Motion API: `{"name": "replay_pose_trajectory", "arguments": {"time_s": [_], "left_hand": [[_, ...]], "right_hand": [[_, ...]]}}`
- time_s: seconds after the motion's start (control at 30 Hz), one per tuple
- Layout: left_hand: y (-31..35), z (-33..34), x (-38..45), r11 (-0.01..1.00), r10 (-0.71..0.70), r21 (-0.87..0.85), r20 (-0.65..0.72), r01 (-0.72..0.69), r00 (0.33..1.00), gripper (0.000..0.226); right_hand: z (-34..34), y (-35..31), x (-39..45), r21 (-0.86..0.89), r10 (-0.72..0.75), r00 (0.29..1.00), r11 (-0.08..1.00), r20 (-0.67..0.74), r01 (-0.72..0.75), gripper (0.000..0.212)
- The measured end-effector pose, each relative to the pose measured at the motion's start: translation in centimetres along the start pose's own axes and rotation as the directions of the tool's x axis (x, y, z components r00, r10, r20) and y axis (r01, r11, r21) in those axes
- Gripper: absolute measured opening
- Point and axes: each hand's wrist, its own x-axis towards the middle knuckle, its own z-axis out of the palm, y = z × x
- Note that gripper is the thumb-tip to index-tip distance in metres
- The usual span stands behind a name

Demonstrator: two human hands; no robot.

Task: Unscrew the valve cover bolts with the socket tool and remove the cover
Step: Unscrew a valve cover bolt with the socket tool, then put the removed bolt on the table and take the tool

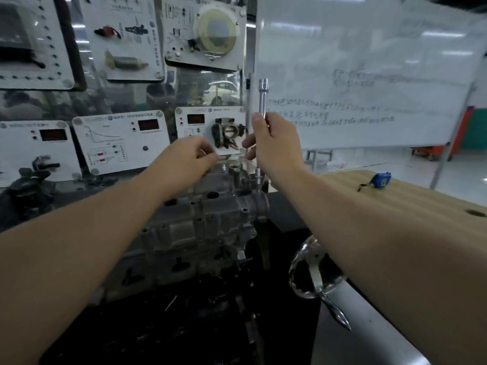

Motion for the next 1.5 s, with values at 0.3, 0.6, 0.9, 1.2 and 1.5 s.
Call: {"name": "replay_pose_trajectory", "arguments": {"time_s": [0.3,0.6,0.9,1.2,1.5], "left_hand": [[14.0,13.3,-1.5,0.89,0.239,-0.444,0.262,-0.103,0.935,0.014],[28.2,28.7,-9.5,0.858,0.509,-0.365,0.504,-0.361,0.698,0.014],[33.6,37.9,-16.3,0.745,0.664,-0.459,0.577,-0.484,0.475,0.013],[37.5,39.6,-18.3,0.687,0.722,-0.576,0.61,-0.443,0.327,0.022],[34.7,38.3,-16.0,0.792,0.608,-0.562,0.69,-0.24,0.393,0.023]], "right_hand": [[-16.8,2.1,-5.2,-0.332,0.058,0.998,0.941,-0.024,-0.063,0.029],[-33.5,7.8,-13.5,-0.472,0.265,0.934,0.809,-0.24,-0.351,0.026],[-42.1,9.9,-17.5,-0.492,0.299,0.894,0.754,-0.335,-0.436,0.024],[-46.2,10.9,-18.9,-0.483,0.27,0.879,0.753,-0.393,-0.447,0.025],[-45.0,11.1,-17.8,-0.475,0.265,0.879,0.76,-0.395,-0.443,0.026]]}}
